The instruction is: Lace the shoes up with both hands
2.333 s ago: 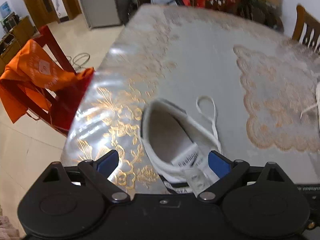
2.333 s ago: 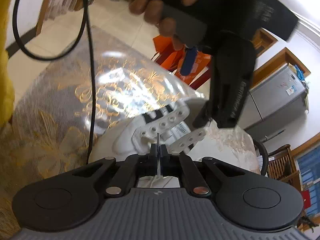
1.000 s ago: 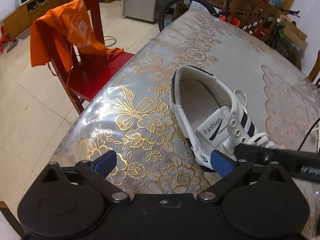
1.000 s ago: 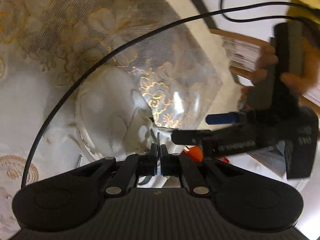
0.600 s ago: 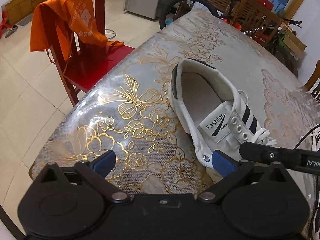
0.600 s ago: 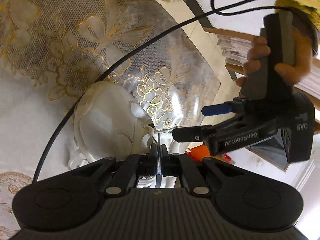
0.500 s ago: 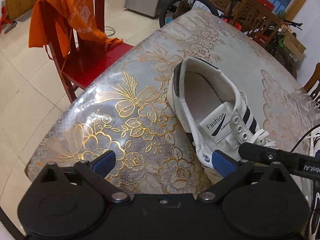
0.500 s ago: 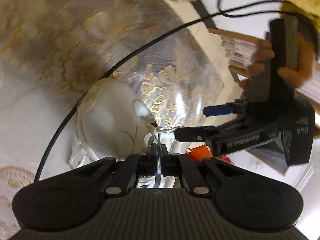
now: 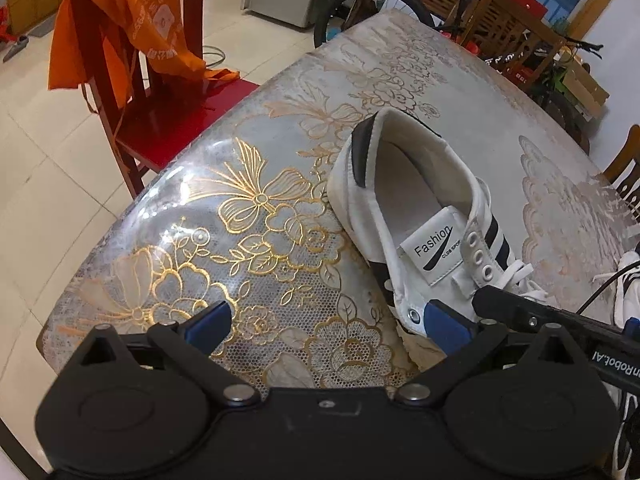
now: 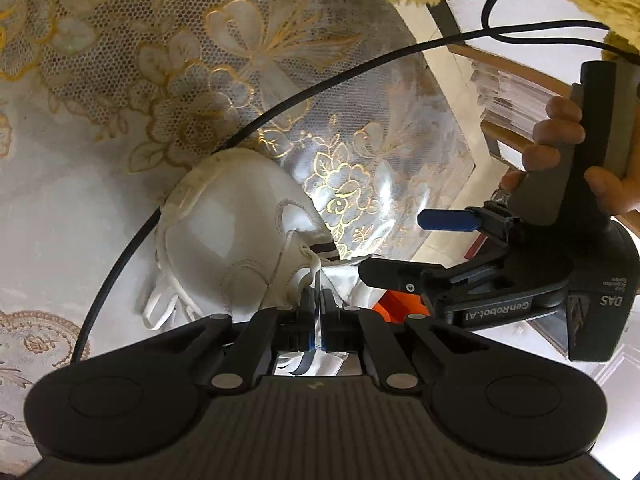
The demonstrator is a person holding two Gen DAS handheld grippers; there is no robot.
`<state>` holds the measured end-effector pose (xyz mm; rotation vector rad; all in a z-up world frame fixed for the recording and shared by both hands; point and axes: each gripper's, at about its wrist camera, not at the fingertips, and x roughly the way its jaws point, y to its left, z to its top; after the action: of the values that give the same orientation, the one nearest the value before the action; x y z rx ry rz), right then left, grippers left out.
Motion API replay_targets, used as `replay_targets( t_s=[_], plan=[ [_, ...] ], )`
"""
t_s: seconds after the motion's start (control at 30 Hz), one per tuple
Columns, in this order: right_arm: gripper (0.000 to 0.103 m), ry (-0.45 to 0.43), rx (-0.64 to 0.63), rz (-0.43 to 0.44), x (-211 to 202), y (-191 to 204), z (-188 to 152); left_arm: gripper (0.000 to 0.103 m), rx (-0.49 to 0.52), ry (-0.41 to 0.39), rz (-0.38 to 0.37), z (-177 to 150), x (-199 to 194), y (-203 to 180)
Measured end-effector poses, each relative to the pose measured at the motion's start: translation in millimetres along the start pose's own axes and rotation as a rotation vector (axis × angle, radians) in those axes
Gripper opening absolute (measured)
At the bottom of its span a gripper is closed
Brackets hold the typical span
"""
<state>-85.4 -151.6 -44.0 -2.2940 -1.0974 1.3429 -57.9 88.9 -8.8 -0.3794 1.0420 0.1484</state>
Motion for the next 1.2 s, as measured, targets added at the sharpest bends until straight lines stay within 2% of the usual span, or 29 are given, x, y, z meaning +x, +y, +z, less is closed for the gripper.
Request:
replay_targets(
  t_s=[0.17,0.4,0.57,0.6,0.67,0.7,0.73,0.93,1.0,1.07,1.17,1.2],
  plan=[
    [0.001,-0.035,0.083,-0.001,-4,-5,-6,0.103,-0.005,0.004,0.004,0,0,0],
    [0.001,-0.121,0.330,0.057,-7,-23,-18,0.103,0.000,-0.002,0.006,1,-1,-3],
    [0.005,-0.143,0.444,0.070,-1,-21,-21,0.103,0.023,-0.007,0.009,3,-1,-9],
    [0.009,-0.140,0.462,0.066,-2,-22,-22,0.103,0.023,-0.008,0.006,4,0,-9],
    [0.025,-0.132,0.480,0.053,-5,-25,-25,0.103,0.024,-0.009,0.003,5,0,-11],
    [0.036,-0.129,0.497,0.050,-7,-28,-27,0.103,0.027,-0.009,0.003,5,1,-12],
    [0.041,-0.126,0.517,0.049,-9,-31,-30,0.103,0.032,-0.010,0.005,6,1,-13],
    [0.046,-0.097,0.657,0.080,-15,-45,-44,0.103,0.047,-0.007,0.008,9,3,-16],
    [0.045,-0.082,0.675,0.101,-14,-44,-46,0.103,0.046,-0.007,0.006,9,3,-16],
    [0.039,-0.082,0.655,0.113,-11,-39,-43,0.103,0.047,-0.008,0.005,9,4,-18],
    [0.023,-0.083,0.643,0.152,-7,-35,-38,0.103,0.059,-0.013,0.012,9,4,-21],
    [0.015,-0.083,0.656,0.171,-4,-36,-37,0.103,0.059,-0.013,0.013,9,4,-21]
  ],
)
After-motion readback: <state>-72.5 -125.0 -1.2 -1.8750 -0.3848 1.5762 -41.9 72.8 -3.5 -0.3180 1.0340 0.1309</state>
